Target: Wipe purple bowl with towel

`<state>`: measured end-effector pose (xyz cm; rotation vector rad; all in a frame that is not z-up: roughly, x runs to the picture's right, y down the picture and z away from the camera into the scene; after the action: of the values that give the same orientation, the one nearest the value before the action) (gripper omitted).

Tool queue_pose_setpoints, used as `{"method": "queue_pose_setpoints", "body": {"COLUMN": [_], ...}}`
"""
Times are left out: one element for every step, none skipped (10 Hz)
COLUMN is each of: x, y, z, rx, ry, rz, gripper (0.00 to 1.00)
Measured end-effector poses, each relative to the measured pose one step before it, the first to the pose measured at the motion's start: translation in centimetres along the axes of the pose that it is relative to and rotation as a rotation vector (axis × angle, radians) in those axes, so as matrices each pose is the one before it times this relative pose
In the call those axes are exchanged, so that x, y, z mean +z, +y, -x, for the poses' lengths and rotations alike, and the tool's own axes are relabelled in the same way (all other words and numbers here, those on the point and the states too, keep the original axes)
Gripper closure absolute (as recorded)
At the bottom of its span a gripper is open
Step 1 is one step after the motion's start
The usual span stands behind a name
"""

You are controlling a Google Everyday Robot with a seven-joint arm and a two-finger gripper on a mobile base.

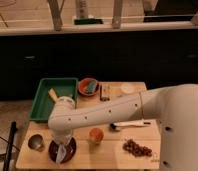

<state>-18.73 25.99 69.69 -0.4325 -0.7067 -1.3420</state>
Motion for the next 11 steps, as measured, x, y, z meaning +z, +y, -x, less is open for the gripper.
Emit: {"method": "queue_pose_setpoints", "body": {"x": [-0.100,0.019,0.112,0.044,0.137,0.266,0.327,0.102,-0.154,-0.218,-0.149], "y": [-1.102,-0.751,-0.697,-0.389,-0.162,0.018,0.650,1.080,1.444,1.592,1.361], "z": [0.258,0.464,1.048,1.260,1.530,1.495,0.890,0.505,0.064,-0.345,-0.612], "rx": [-0.03226,-0.03187,-0.03101,-0.02527,-0.02256,-0.01533,0.00280,0.01625,0.02397,0.03046,0.03205], "ry": [-0.00139,-0.00499,-0.01064,-0.01142,-0.01652,-0.02044,-0.01201,-0.00645,-0.00083,0.00278,0.00539], "rz": [-0.00647,-0.00334,-0.00261,-0.00339,-0.00048,0.00281,0.00518,0.00543,0.00582,0.00725,0.00854], "gripper": [1.00,1.00,1.00,1.00,1.00,1.00,1.00,1.00,1.00,1.00,1.00]}}
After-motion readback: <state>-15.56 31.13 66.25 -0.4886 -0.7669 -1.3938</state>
